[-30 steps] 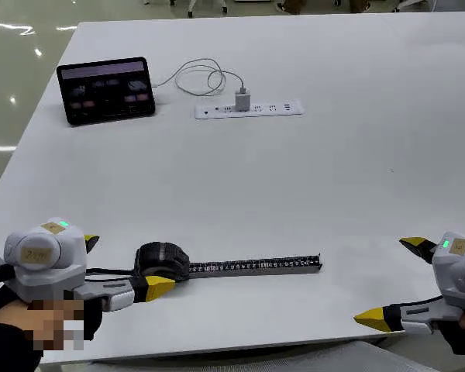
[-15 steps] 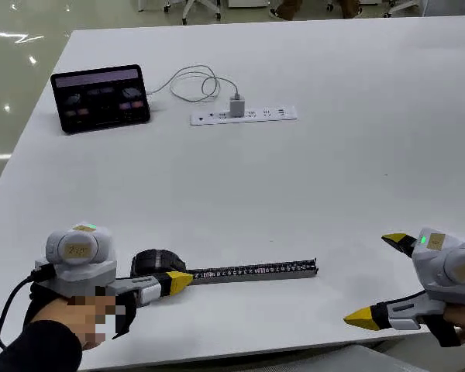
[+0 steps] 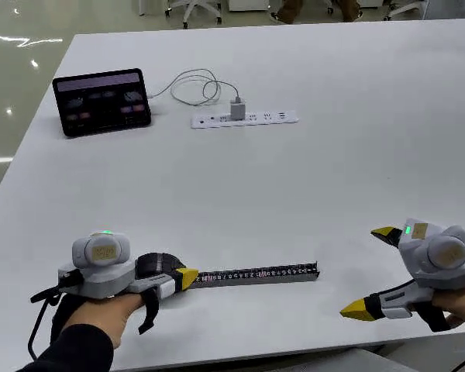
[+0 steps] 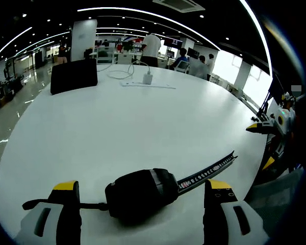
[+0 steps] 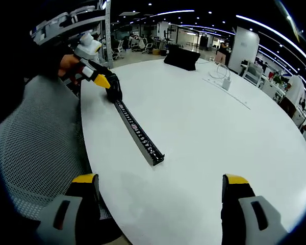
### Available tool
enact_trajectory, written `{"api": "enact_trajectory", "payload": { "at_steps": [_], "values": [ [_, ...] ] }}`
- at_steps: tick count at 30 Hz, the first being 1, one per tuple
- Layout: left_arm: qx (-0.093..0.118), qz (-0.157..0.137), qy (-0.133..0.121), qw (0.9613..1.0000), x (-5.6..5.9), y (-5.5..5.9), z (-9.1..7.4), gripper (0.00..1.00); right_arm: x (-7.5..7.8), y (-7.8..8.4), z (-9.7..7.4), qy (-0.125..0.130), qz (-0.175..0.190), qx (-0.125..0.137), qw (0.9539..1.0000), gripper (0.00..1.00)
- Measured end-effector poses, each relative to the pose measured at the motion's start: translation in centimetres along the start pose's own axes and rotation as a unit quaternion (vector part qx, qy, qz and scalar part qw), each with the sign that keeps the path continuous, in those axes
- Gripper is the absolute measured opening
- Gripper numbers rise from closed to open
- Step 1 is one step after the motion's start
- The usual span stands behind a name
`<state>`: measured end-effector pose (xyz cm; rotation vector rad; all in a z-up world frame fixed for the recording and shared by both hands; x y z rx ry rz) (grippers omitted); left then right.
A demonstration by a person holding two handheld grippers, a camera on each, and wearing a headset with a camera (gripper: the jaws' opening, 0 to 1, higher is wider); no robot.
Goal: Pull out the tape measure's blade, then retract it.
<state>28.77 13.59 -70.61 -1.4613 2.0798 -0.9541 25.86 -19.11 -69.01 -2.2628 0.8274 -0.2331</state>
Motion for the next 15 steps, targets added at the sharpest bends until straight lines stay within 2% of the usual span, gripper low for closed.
{"api": "enact_trajectory", "payload": {
  "at_steps": [4,5,8,12,15],
  "values": [
    [0.006,0.001,-0.009,0.9999,0.2,0.1,0.5,1.00,-0.1,-0.3,0.8,-0.014,-0.012,-0.012,0.9997,0.97],
    [0.010,0.005,-0.015,0.9998,0.0,0.1,0.6,0.99,-0.2,-0.4,1.0,-0.018,-0.014,-0.014,0.9997,0.97],
    [0.019,-0.014,-0.030,0.9993,-0.8,0.0,1.1,1.00,0.0,-0.4,1.8,-0.027,-0.021,-0.028,0.9990,0.98],
    [0.007,-0.009,-0.028,0.9995,-0.2,0.6,1.5,1.00,0.1,-0.7,2.7,-0.041,-0.038,-0.045,0.9974,0.98],
    [0.008,0.008,-0.027,0.9996,0.2,0.4,1.4,1.00,0.0,-1.2,3.2,-0.047,-0.049,-0.050,0.9964,0.98]
  ]
}}
Point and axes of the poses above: the centre of the closed fingertips' face, and the gripper's own axes: z roughly forward along the fingers, x roughly to its right, y roughly out of its underside, the point moved 1 cm from there along -z, roughly backward along the fingers, and after that the axes turned 10 degrees about z, right-handed, at the moved point
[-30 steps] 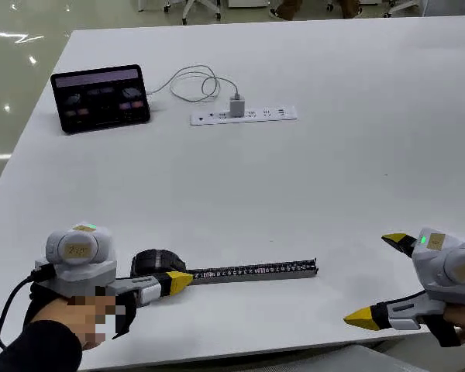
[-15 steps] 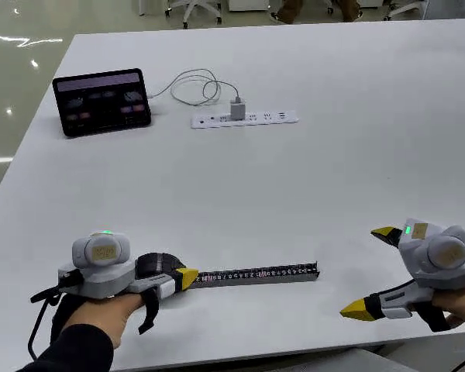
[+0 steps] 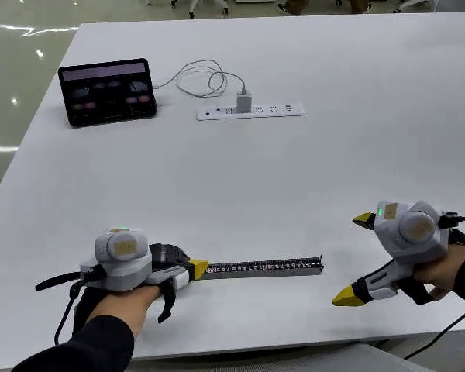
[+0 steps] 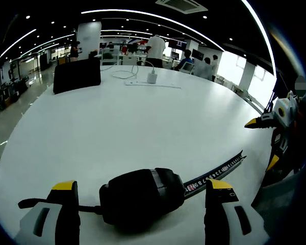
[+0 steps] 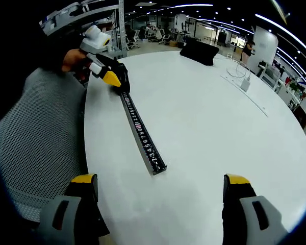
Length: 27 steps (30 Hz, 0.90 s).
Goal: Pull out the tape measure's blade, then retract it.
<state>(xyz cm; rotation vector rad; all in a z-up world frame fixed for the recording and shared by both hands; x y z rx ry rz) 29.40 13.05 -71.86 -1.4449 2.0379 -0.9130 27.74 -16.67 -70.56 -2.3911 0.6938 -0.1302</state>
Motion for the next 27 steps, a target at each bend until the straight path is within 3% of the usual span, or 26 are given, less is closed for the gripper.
{"api": "enact_trajectory", "payload": {
  "at_steps": [8,14,19,27],
  "values": [
    [0.006,-0.003,0.013,0.9999,0.7,-0.3,-0.1,0.91,-0.2,-1.0,1.6,-0.023,-0.028,-0.014,0.9993,0.91],
    [0.001,-0.007,0.009,0.9999,0.3,0.0,0.0,0.86,-0.1,-1.4,2.7,-0.040,-0.078,-0.019,0.9960,0.65],
    [-0.012,-0.010,0.016,0.9997,0.6,0.3,0.0,0.79,0.0,-0.8,3.5,-0.057,-0.101,-0.052,0.9919,0.53],
    [-0.010,-0.011,0.015,0.9998,0.4,0.3,0.1,0.80,-0.3,-0.1,4.2,-0.077,-0.132,-0.091,0.9841,0.41]
  ]
}}
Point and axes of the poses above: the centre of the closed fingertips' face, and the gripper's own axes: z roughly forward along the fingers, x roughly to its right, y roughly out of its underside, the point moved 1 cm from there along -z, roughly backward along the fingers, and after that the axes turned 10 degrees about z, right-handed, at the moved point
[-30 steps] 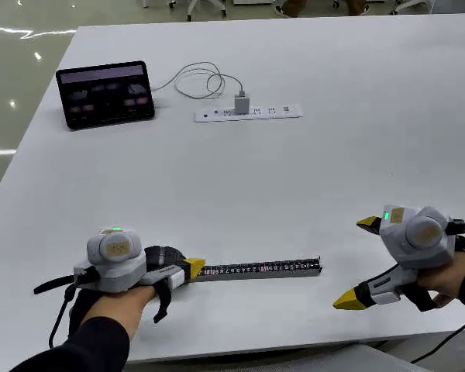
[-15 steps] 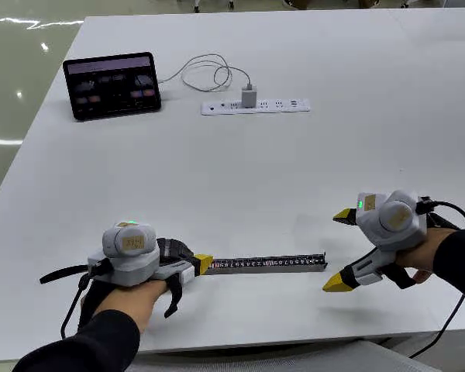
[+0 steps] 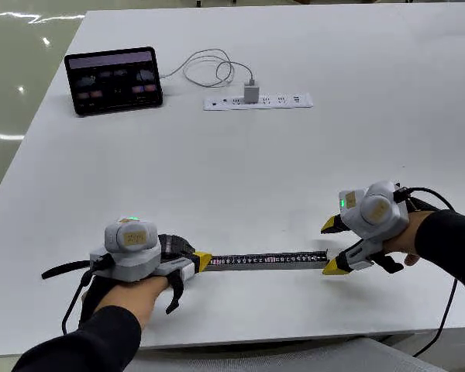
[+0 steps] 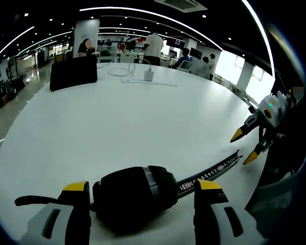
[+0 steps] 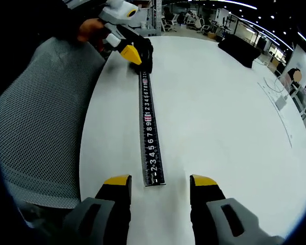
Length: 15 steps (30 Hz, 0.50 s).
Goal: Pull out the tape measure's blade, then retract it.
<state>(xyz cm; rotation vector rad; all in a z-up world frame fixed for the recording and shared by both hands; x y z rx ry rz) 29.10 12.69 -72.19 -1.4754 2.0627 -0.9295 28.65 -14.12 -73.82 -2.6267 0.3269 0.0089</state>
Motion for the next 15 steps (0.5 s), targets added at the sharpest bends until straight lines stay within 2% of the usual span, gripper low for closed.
{"api": "enact_trajectory", "payload": {
  "at_steps": [12,15],
  "values": [
    [0.002,-0.002,-0.002,1.0000,-0.04,-0.06,-0.02,0.80,-0.25,0.72,0.71,-0.024,-0.029,-0.036,0.9986,0.21],
    [0.001,0.001,-0.002,1.0000,-0.06,0.02,0.00,0.80,-0.49,0.89,0.92,-0.031,-0.039,-0.044,0.9978,0.19]
  ]
}}
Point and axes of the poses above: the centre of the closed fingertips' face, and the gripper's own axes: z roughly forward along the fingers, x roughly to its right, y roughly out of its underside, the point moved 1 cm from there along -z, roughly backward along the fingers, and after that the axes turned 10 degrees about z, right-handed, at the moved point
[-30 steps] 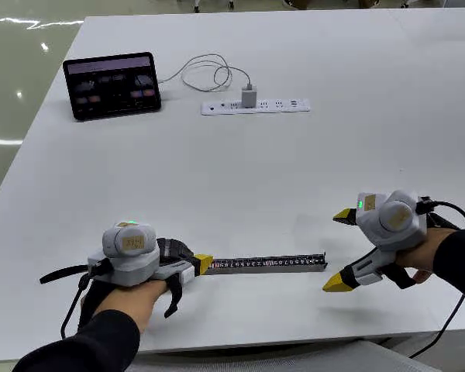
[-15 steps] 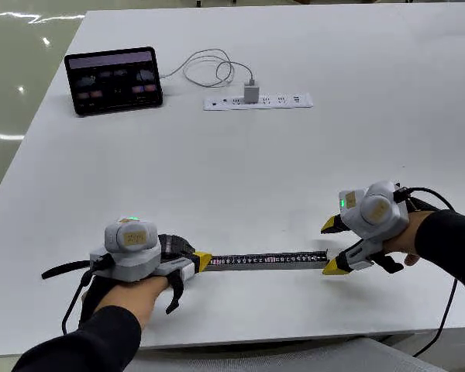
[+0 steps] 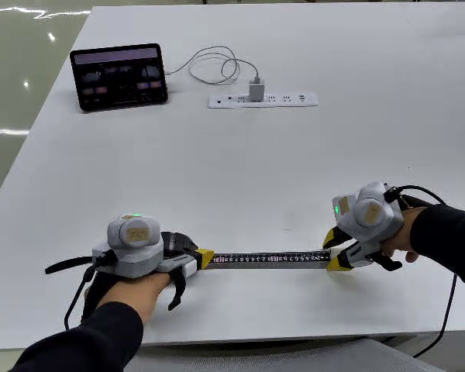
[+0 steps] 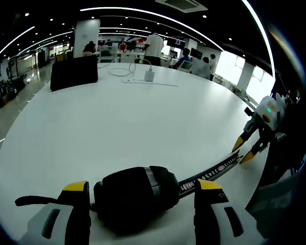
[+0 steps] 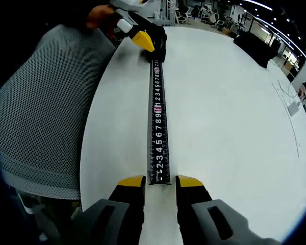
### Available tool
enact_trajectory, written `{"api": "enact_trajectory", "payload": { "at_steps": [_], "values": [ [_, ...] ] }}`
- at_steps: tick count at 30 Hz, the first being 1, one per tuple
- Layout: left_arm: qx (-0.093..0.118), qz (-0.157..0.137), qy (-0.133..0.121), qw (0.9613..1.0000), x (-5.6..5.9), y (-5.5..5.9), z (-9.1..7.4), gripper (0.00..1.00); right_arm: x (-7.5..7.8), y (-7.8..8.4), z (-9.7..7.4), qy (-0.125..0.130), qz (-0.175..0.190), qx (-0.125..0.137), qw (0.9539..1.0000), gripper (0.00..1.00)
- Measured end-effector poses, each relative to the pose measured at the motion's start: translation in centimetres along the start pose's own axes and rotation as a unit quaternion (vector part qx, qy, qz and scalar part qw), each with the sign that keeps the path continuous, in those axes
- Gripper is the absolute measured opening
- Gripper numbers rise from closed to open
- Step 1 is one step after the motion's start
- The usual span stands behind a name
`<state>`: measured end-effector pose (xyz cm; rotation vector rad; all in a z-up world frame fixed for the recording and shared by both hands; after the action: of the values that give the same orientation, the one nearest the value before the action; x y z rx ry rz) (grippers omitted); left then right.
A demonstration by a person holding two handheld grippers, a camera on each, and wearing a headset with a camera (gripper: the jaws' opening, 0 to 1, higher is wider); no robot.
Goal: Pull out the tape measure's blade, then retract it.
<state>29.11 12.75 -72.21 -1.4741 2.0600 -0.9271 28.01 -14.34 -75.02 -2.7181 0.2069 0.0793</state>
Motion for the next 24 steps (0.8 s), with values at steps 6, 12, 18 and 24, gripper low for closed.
{"api": "enact_trajectory", "payload": {
  "at_steps": [6,12,18,24],
  "values": [
    [0.000,-0.001,0.000,1.0000,0.0,0.0,-0.1,0.79,0.1,0.0,0.0,0.001,-0.009,-0.006,0.9999,0.13],
    [0.012,-0.011,-0.002,0.9999,-0.1,-0.5,-0.2,0.77,0.1,-0.1,0.1,0.005,-0.014,-0.009,0.9998,0.12],
    [0.009,-0.010,-0.006,0.9999,-0.3,-0.4,-0.2,0.72,0.0,0.0,0.1,0.007,-0.006,-0.014,0.9999,0.12],
    [0.011,-0.003,-0.020,0.9997,-0.8,-0.7,-0.4,0.64,0.0,0.0,0.1,0.002,0.002,-0.024,0.9997,0.11]
  ]
}}
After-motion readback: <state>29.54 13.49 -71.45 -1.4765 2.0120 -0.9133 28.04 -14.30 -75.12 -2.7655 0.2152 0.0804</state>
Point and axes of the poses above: the centre of the closed fingertips' face, and the gripper's own axes: z roughly forward along the fingers, x roughly to its right, y roughly out of its underside, the point moved 1 cm from there along -z, roughly backward along the fingers, and after that the axes turned 10 degrees about z, right-handed, at the moved point
